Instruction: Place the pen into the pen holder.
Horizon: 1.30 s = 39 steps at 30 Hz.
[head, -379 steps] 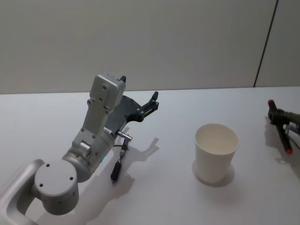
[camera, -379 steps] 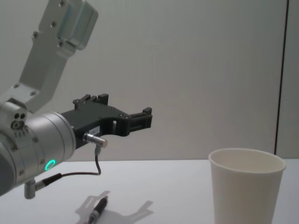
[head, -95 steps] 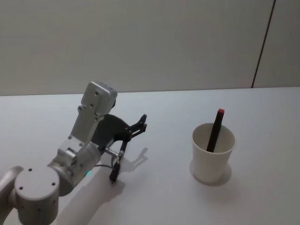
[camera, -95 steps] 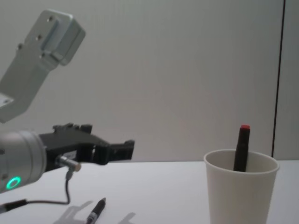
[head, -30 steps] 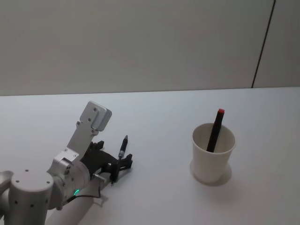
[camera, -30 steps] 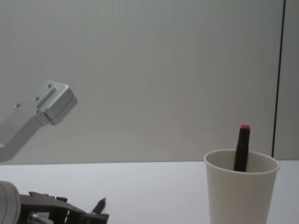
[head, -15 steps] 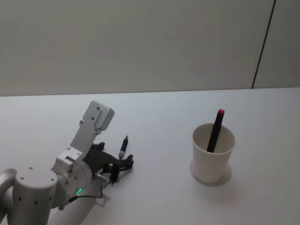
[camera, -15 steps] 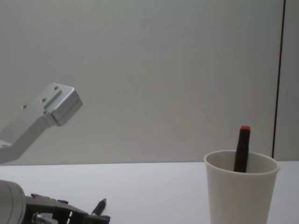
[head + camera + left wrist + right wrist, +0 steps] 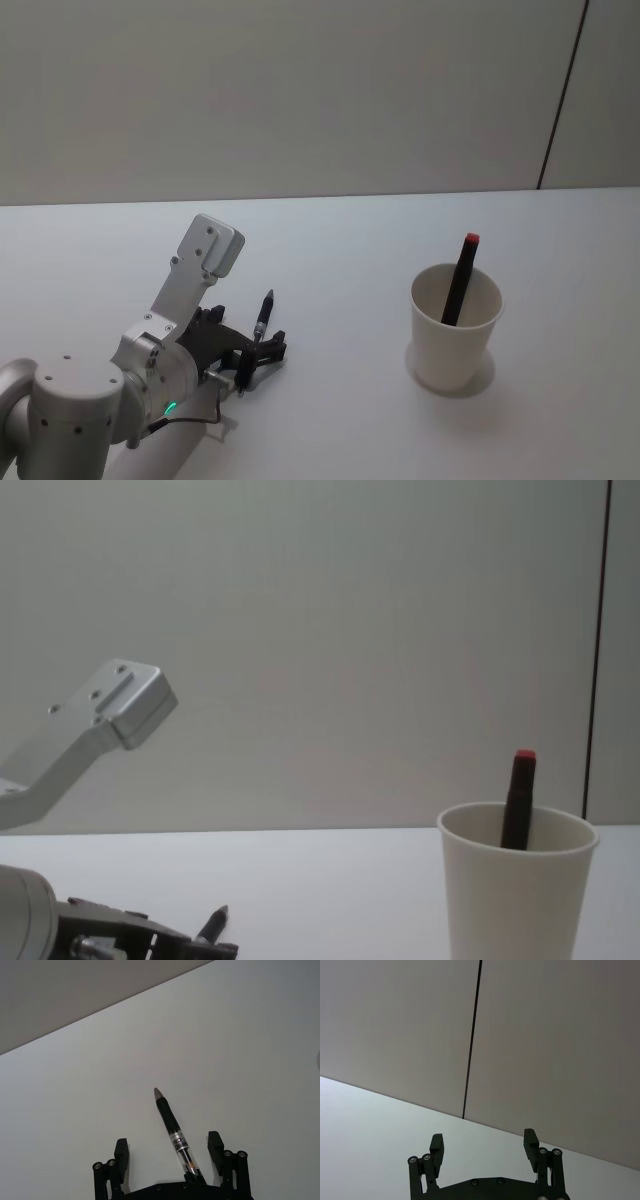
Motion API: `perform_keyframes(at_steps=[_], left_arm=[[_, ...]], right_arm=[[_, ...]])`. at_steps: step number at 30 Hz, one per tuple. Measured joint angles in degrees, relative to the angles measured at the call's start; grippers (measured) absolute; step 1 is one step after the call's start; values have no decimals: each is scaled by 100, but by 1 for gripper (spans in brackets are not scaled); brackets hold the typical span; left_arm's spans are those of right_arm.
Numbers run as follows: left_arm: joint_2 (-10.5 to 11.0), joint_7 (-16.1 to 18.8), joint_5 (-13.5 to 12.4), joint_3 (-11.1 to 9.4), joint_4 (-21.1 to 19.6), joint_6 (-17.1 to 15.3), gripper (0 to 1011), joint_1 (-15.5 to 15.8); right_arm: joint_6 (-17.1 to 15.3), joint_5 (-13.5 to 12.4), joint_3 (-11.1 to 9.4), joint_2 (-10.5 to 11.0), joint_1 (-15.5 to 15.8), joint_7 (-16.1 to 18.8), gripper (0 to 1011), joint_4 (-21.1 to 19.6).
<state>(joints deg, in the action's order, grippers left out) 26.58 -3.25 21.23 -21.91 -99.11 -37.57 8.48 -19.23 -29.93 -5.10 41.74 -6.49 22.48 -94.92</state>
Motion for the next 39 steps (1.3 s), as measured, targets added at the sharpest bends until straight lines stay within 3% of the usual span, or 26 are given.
perform_keyframes(at_steps=[7, 14, 23, 39], left_arm=[[-9, -11, 24, 0, -4, -20, 912, 0], [-14, -17, 29, -3, -11, -34, 725, 0], [-19, -12, 30, -1, -8, -45, 585, 0], [-20, -4, 27, 5, -3, -50, 436, 0]], right_arm=[[0, 0, 0, 0, 0, 0, 1002, 0], [0, 0, 0, 0, 0, 0, 1002, 0], [0, 0, 0, 0, 0, 0, 1002, 0], [0, 0, 0, 0, 0, 0, 1002, 0]])
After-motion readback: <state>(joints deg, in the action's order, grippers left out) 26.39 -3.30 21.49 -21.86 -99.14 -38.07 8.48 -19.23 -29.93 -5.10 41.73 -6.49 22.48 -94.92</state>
